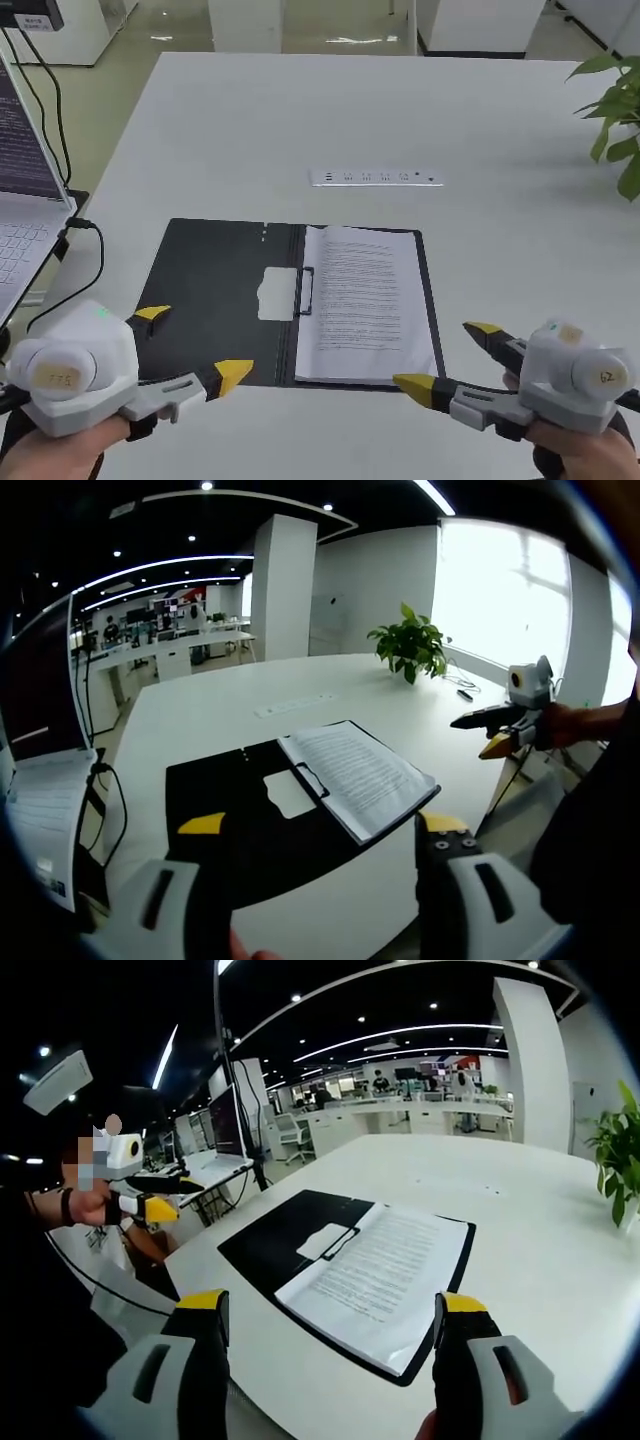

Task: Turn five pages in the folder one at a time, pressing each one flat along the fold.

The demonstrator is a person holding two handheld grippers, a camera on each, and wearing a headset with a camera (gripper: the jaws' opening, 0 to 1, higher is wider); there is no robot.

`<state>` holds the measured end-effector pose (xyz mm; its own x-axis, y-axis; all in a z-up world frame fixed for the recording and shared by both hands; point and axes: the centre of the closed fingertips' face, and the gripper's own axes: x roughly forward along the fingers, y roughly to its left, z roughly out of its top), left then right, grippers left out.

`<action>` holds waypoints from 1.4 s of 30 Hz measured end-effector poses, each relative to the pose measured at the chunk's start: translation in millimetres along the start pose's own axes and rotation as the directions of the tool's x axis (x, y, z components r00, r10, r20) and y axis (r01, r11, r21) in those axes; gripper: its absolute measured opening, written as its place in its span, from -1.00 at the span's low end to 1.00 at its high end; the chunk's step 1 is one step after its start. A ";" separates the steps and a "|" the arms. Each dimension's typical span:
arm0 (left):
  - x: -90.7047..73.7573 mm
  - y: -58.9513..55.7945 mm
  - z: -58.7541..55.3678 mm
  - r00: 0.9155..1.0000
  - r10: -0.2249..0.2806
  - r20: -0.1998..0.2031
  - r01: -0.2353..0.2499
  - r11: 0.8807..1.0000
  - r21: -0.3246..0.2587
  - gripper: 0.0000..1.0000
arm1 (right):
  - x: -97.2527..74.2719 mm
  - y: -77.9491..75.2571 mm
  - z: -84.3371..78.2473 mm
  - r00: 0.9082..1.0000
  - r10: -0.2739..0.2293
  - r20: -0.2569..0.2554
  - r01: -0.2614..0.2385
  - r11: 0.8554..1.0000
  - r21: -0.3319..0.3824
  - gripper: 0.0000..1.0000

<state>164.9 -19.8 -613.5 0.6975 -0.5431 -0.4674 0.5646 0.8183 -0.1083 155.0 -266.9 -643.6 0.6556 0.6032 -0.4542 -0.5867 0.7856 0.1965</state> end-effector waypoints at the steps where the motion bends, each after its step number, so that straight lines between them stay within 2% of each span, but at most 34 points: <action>1: -0.2 0.8 -0.3 1.000 0.001 0.000 -0.001 1.000 -0.003 0.49 | 0.0 0.1 -0.2 1.000 0.001 -0.002 -0.001 1.000 -0.001 0.68; 15: 1.5 1.6 -3.0 1.000 -0.005 -0.004 0.005 1.000 -0.001 0.48 | -2.1 -2.1 -0.3 1.000 -0.006 -0.006 0.006 1.000 -0.009 0.68; 26: 8.4 2.2 1.1 1.000 -0.018 -0.003 0.018 1.000 0.001 0.47 | -2.4 -8.0 2.8 1.000 -0.021 -0.004 0.021 1.000 -0.001 0.67; 35: 23.0 -10.9 5.7 0.998 -0.057 -0.019 0.058 0.998 0.011 0.45 | -2.2 -10.0 2.6 1.000 -0.031 -0.003 0.031 0.999 0.012 0.66; 42: 47.2 -28.1 15.4 0.993 -0.114 -0.032 0.115 0.993 0.039 0.44 | -8.6 -13.4 -0.3 0.999 -0.044 -0.002 0.045 0.999 0.031 0.66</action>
<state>188.8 -71.3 -619.0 0.6144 -0.6262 -0.4800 0.6578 0.7425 -0.1265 157.1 -282.6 -642.6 0.6799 0.5674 -0.4646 -0.5418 0.8156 0.2031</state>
